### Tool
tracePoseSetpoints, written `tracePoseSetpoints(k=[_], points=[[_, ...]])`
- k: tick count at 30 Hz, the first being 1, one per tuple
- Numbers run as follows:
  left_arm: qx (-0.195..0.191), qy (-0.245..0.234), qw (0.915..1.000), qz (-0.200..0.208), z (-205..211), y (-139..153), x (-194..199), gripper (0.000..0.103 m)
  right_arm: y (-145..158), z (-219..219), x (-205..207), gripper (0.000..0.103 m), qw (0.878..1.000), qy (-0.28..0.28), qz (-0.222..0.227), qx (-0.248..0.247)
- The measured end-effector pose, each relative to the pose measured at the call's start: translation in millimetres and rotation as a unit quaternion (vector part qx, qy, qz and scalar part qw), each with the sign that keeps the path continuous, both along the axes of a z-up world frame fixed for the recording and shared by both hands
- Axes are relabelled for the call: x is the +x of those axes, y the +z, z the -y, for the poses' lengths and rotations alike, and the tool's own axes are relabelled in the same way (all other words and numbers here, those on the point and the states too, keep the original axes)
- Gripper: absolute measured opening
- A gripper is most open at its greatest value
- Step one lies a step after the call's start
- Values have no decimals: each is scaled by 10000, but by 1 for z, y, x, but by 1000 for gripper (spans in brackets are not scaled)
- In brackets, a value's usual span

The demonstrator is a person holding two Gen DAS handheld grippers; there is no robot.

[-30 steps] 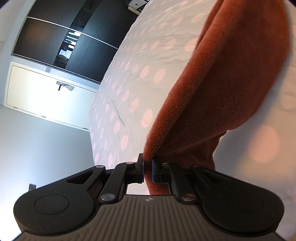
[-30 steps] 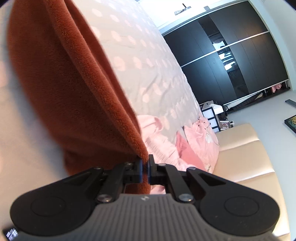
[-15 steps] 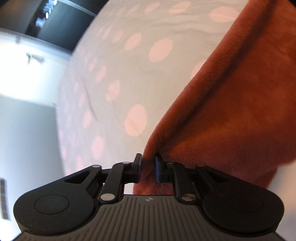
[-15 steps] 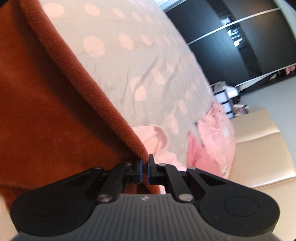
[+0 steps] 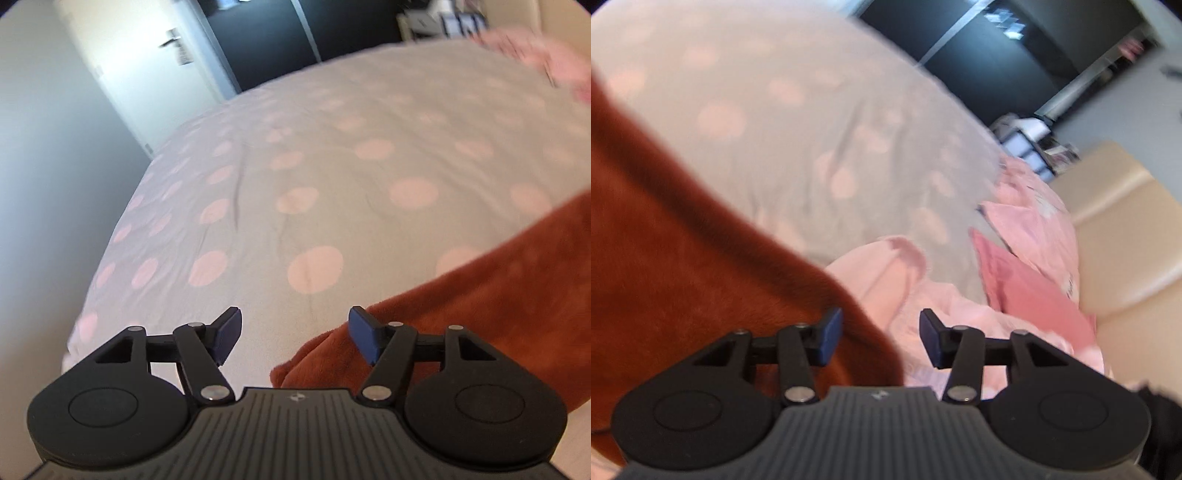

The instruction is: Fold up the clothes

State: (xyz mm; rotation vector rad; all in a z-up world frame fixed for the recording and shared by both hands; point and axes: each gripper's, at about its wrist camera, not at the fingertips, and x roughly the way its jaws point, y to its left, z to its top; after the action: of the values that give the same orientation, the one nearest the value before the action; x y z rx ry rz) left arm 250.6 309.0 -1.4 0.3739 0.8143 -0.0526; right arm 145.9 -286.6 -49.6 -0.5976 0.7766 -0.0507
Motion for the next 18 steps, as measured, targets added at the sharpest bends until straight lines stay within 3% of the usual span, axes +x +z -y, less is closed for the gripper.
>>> tracePoseSetpoints(k=[2,6,12,14,18], points=[[-446,268,9986,85,-14,11,-7,69,15,11,-14,54,9982,-281,204,494],[-1182,865,9892,93,-46,12,-24,70,29,28,-54,54,9896,-730,338,1194],[-1977,1508,9685,-132,-73,-24,-32,66,22,52,-97,54,9785,-1256,187,1627],[-2050,1535,9664,-231,-73,-33,-30,66,20,61,-108,54,9718,-1494,188,1817],[-1820,1544,9698,-495,-59,-54,-16,66,12,81,-125,54,9521,-1951,247,2340]])
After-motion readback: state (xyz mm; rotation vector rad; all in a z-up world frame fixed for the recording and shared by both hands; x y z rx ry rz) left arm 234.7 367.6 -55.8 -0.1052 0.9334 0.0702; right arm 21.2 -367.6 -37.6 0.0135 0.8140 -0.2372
